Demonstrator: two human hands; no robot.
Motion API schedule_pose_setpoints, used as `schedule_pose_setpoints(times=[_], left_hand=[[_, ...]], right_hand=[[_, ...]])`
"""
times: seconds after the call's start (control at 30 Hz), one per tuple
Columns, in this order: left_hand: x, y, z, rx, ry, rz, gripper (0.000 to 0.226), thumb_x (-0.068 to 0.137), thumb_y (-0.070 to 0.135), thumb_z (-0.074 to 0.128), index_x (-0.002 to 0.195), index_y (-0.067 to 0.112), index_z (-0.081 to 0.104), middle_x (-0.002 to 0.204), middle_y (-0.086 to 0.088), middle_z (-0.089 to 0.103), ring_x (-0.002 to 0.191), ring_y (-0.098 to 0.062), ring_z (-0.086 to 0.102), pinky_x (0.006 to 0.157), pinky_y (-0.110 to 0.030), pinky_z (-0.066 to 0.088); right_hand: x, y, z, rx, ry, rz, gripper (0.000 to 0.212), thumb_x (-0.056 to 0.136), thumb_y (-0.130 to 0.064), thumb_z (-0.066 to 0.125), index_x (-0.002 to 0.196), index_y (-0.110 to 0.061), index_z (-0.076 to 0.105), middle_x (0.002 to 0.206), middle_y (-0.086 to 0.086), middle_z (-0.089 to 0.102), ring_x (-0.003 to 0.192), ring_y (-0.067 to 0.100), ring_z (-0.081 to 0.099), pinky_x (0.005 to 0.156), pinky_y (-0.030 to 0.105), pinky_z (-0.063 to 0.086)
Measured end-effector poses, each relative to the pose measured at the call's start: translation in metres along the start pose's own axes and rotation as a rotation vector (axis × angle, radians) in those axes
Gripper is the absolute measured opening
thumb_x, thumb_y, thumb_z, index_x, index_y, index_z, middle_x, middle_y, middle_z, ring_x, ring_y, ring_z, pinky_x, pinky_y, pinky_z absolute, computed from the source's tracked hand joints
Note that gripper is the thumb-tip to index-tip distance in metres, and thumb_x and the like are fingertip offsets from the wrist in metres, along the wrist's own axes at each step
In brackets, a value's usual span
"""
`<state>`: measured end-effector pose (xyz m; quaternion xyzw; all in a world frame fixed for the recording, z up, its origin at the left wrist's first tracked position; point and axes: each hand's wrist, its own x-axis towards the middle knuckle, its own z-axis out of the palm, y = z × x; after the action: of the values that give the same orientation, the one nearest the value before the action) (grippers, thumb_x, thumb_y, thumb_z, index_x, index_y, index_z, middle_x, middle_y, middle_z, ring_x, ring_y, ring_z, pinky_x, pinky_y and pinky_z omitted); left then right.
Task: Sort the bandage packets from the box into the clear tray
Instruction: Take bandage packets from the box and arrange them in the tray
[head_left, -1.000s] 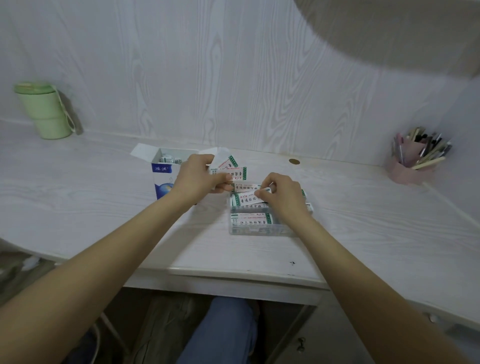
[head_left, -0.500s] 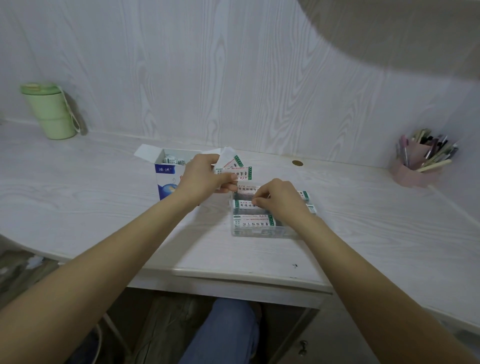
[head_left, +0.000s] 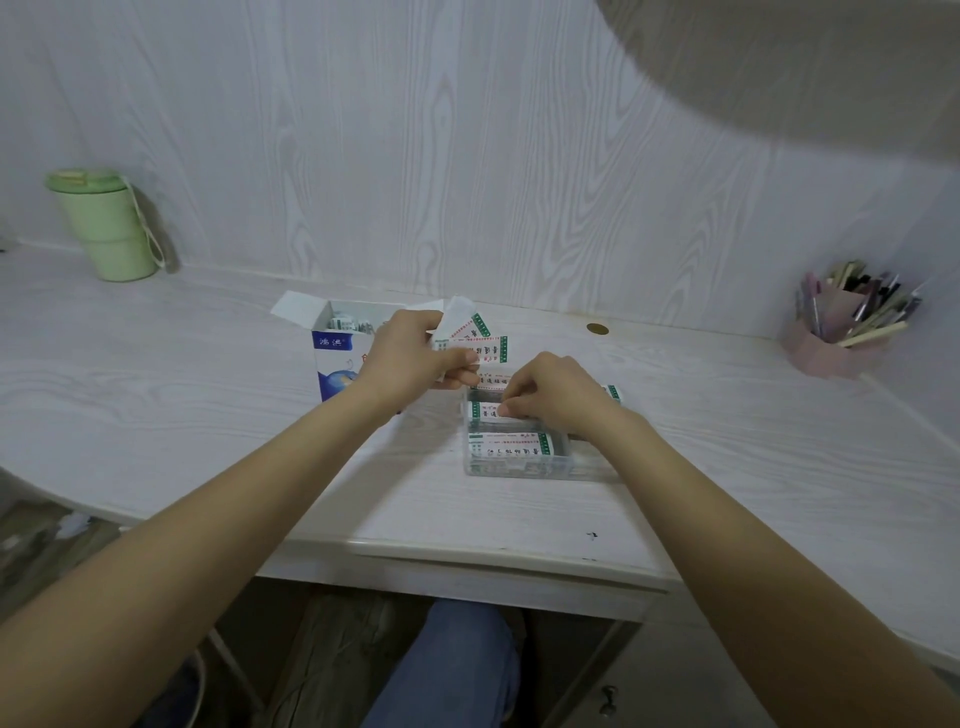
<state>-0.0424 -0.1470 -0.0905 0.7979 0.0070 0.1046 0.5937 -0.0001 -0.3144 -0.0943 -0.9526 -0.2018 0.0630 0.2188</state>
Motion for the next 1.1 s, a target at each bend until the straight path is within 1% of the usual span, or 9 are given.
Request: schedule_pose_setpoints(times=[0.27,0.33,0.4,0.53,0.7,0.87,0.93,1.03,1.1], left_hand=[[-0.002,0.000,-0.002,-0.095,-0.013,-0.038,0.013,0.083,-0.001,0.068,0.091,0.009,0.065,0.079,-0.008,0.071,0.062,-0.013,0.071,0.058,-0.021,0.058],[-0.004,0.001,-0.001,-0.166,-0.022,-0.073,0.014,0.083,-0.001,0.067,0.089,0.011,0.064,0.079,-0.010,0.071,0.062,-0.014,0.071,0.057,-0.020,0.057],[-0.005,0.003,0.000,-0.226,-0.050,-0.110,0.014,0.083,0.000,0.067,0.092,0.009,0.064,0.081,-0.012,0.072,0.065,-0.016,0.072,0.057,-0.019,0.056],[-0.010,0.006,0.002,-0.215,-0.223,-0.115,0.013,0.089,0.007,0.061,0.102,0.010,0.064,0.084,-0.012,0.073,0.069,-0.018,0.072,0.058,-0.020,0.055],[-0.011,0.013,0.000,-0.116,-0.334,-0.105,0.014,0.094,0.012,0.055,0.106,0.012,0.062,0.089,-0.013,0.073,0.072,-0.020,0.072,0.058,-0.021,0.054],[-0.009,0.018,-0.001,-0.213,-0.229,-0.115,0.016,0.094,0.013,0.056,0.107,0.008,0.063,0.097,-0.016,0.071,0.078,-0.025,0.073,0.061,-0.023,0.059],[-0.009,0.016,-0.002,-0.243,-0.147,-0.115,0.018,0.091,0.009,0.059,0.107,0.003,0.063,0.094,-0.012,0.070,0.072,-0.023,0.072,0.056,-0.021,0.057],[-0.008,0.012,-0.002,-0.154,-0.046,-0.060,0.014,0.088,0.004,0.063,0.101,0.002,0.067,0.087,-0.006,0.068,0.071,-0.012,0.067,0.054,-0.018,0.055],[-0.006,0.011,-0.002,-0.084,-0.036,-0.028,0.012,0.086,0.005,0.065,0.097,0.005,0.069,0.088,-0.006,0.068,0.074,-0.013,0.066,0.057,-0.021,0.057]], right_hand=[[-0.003,0.001,-0.007,0.078,0.070,0.004,0.016,0.084,-0.024,0.070,0.098,-0.016,0.074,0.083,-0.002,0.068,0.082,0.013,0.061,0.063,0.020,0.044],[-0.005,0.003,-0.011,0.227,0.155,-0.010,0.024,0.083,-0.027,0.071,0.106,-0.018,0.071,0.093,-0.003,0.071,0.087,0.011,0.064,0.070,0.019,0.044],[-0.008,0.003,-0.013,0.484,0.183,-0.002,0.029,0.082,-0.026,0.072,0.110,-0.017,0.067,0.091,-0.001,0.072,0.083,0.009,0.067,0.070,0.019,0.048],[-0.013,-0.001,-0.010,0.793,0.243,-0.028,0.012,0.082,-0.004,0.071,0.094,-0.004,0.069,0.071,0.006,0.069,0.057,0.005,0.065,0.059,0.015,0.053],[-0.013,-0.006,-0.013,0.796,0.289,-0.049,0.005,0.084,-0.007,0.069,0.089,-0.006,0.071,0.071,0.001,0.068,0.058,0.003,0.063,0.058,0.013,0.049],[-0.014,-0.006,-0.016,0.908,0.321,0.040,0.018,0.081,-0.004,0.072,0.097,0.001,0.068,0.075,0.007,0.067,0.054,0.004,0.060,0.053,0.014,0.047],[-0.017,-0.004,-0.016,0.907,0.314,0.051,0.019,0.081,-0.003,0.072,0.099,-0.003,0.068,0.074,0.007,0.067,0.050,0.002,0.057,0.054,0.013,0.048],[-0.020,-0.002,-0.016,0.876,0.279,0.041,0.015,0.083,-0.001,0.069,0.096,-0.010,0.068,0.071,0.004,0.065,0.052,0.006,0.054,0.054,0.013,0.047],[-0.021,-0.002,-0.016,0.865,0.254,0.029,0.012,0.084,-0.001,0.068,0.089,-0.012,0.066,0.070,0.005,0.064,0.055,0.009,0.055,0.053,0.015,0.046]])
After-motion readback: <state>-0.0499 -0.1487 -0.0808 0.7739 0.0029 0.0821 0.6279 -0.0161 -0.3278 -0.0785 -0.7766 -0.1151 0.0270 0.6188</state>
